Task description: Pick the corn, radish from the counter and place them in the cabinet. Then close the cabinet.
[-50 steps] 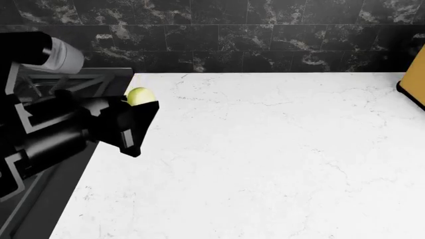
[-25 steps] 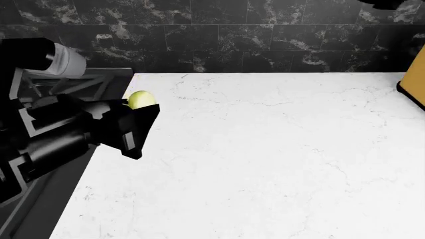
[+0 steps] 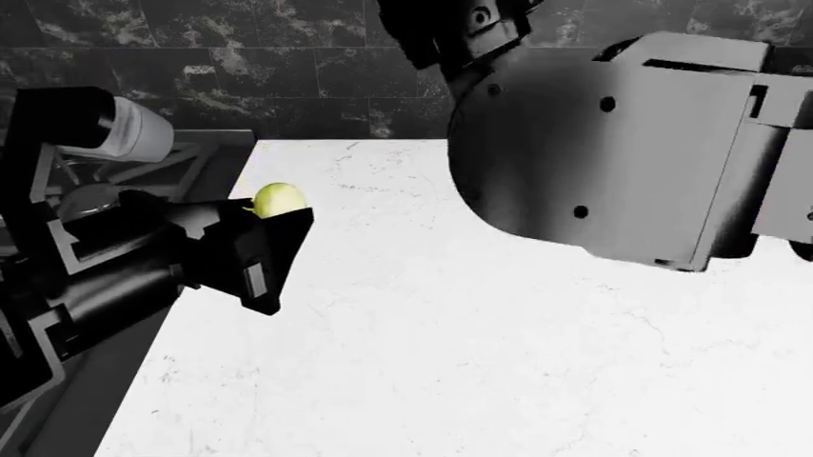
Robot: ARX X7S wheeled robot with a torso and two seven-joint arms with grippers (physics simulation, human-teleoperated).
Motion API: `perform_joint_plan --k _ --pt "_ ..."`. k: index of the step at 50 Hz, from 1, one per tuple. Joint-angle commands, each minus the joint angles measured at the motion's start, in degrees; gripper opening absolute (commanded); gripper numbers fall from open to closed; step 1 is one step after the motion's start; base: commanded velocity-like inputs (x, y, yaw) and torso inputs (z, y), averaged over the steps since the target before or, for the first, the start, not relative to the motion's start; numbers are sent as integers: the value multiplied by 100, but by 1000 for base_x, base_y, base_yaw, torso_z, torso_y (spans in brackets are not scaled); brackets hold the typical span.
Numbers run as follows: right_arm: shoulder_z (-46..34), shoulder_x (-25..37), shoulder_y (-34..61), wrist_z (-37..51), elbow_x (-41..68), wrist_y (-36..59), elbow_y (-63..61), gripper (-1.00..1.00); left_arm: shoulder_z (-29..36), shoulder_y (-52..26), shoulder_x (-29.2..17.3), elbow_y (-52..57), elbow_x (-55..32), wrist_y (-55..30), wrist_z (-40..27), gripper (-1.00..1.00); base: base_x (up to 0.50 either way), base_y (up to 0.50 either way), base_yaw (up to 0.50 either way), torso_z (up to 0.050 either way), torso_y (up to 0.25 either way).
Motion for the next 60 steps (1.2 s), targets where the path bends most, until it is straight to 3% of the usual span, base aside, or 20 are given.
perform_joint_plan --k 1,13,20,38,46,52,60 --pt "-323 297 -370 1375 -703 531 -1310 100 -30 40 2 15 -3 99 -28 -100 0 0 0 0 0" --pt "-767 623 -591 2887 -990 1921 -3203 100 -32 50 8 82 -33 156 -58 -100 0 0 0 0 0" --pt "-612 901 -1113 3209 -1071 2352 -3738 100 -5 9 25 120 -73 180 -108 -100 0 0 0 0 0" --pt "266 2351 -2142 3092 -1110 1906 -4257 100 42 -57 11 173 -128 248 -256 -100 0 0 0 1 1" --pt "433 2710 -2357 3043 -1133 1752 -4376 100 112 -233 35 138 -170 232 -336 -100 0 0 0 0 0" --pt "476 2797 -2519 2859 -1147 1494 -4368 100 186 -769 79 -5 -128 178 -519 -100 0 0 0 0 0" --pt "477 2724 -2855 2616 -1245 984 -4119 100 604 -2623 503 -562 -85 -183 -942 -100 0 0 0 0 1"
